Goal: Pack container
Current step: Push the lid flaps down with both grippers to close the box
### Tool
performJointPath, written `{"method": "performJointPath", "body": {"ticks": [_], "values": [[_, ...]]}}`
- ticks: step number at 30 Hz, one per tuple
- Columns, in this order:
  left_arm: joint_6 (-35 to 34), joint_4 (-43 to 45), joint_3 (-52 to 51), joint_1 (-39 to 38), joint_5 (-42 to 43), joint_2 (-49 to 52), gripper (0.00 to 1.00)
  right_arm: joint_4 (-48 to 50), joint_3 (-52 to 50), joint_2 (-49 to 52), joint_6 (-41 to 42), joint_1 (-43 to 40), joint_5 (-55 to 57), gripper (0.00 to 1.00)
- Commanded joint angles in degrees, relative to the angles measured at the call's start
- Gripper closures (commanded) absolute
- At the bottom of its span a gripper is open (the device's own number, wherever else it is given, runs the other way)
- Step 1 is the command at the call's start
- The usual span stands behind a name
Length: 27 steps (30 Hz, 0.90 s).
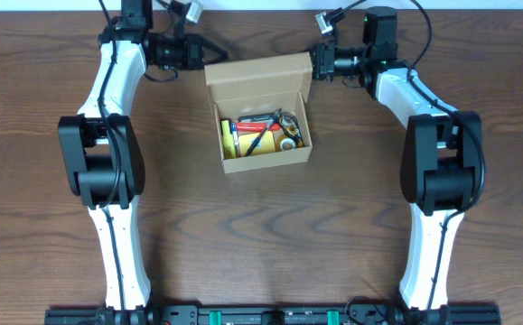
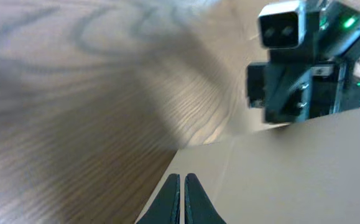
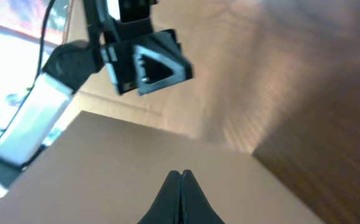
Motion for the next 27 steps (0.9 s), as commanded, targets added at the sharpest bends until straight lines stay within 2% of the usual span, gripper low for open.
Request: {"method": "performJointPath", "body": {"ticks": [1,10,17,23,27], "values": [[8.68,-3.74,1.03,0.09,-4.61,-4.50,0.94,-1.31,0.35,-0.74,-0.31,0.96,-5.70,0.98],[18.51,-13.68,1.03,0.02,-10.12,-8.61,0.94,-9.97,0.35,-0.74,-0.92,2.40,-6.49,0.98],[22.25,-18.97,1.03,0.02,-14.16,-9.70,0.94,-22.18,0.35,-0.74,-7.32,3.17,-2.67,0.98],[22.23,-18.97,1.03,-0.15,-15.30,-10.93,0.94,-21.07,0.37,-2.34,-7.41,2.03,4.61,0.98],[22.23,-18.91,1.03,-1.68,-21.97,-13.09,0.94,-19.56,0.37,-5.68,-8.26,0.98,15.52,0.98]]}}
